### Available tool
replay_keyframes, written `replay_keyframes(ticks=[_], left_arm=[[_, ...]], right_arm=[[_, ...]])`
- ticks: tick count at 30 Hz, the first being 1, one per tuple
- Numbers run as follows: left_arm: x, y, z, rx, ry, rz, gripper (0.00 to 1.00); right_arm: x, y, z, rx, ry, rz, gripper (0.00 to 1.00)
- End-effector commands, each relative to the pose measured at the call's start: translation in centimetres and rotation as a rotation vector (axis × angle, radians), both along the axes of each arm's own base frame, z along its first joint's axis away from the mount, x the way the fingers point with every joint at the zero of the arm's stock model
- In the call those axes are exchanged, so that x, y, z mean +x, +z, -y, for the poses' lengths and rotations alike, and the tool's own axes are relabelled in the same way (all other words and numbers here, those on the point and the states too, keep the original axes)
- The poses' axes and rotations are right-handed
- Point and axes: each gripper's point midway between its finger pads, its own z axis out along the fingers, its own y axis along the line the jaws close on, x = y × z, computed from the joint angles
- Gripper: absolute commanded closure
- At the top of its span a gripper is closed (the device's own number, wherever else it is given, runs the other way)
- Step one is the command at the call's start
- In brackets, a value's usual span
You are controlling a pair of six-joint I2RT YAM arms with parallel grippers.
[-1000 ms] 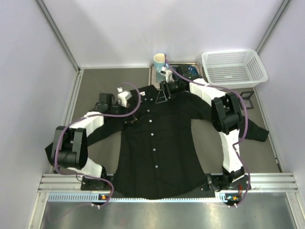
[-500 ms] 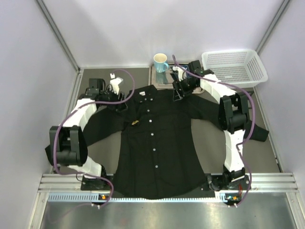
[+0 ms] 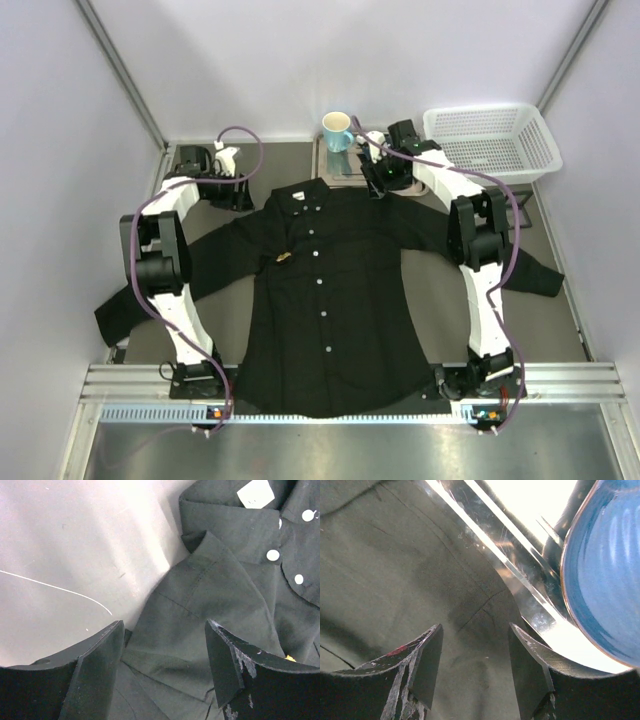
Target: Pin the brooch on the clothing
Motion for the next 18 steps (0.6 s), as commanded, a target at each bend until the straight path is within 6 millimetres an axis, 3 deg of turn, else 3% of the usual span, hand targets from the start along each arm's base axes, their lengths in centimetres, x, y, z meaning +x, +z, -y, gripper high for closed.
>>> replay_keyframes(ticks=[1, 5, 8, 14, 15, 18], left_arm=[[1.0, 0.4, 0.6, -0.04, -0.013, -0.015, 0.28], [1.3, -0.3, 1.0, -0.07, -0.022, -0.044, 0.28], [1.1, -0.9, 1.3, -0.088, -0.034, -0.069, 0.28], [0.5, -2.8, 1.7, -0.092, -0.059, -0.117, 0.28], [0.5, -3.0, 1.8, -0.088, -0.063, -0.12, 0.29], [0.4, -3.9, 1.8, -0.058, -0.073, -0.133, 0.3]], right_arm=[[1.1, 0.4, -0.3, -0.003, 0.039, 0.041, 0.45], [1.4, -1.0, -0.4, -0.007, 0.037, 0.022, 0.45], [1.4, -1.0, -0.5, 0.003, 0.039, 0.02, 0.55], [1.1, -0.8, -0.5, 0.008, 0.042, 0.017, 0.84], [1.0, -0.8, -0.5, 0.009, 0.045, 0.015, 0.97], [1.1, -0.5, -0.5, 0.011, 0.036, 0.018, 1.0]])
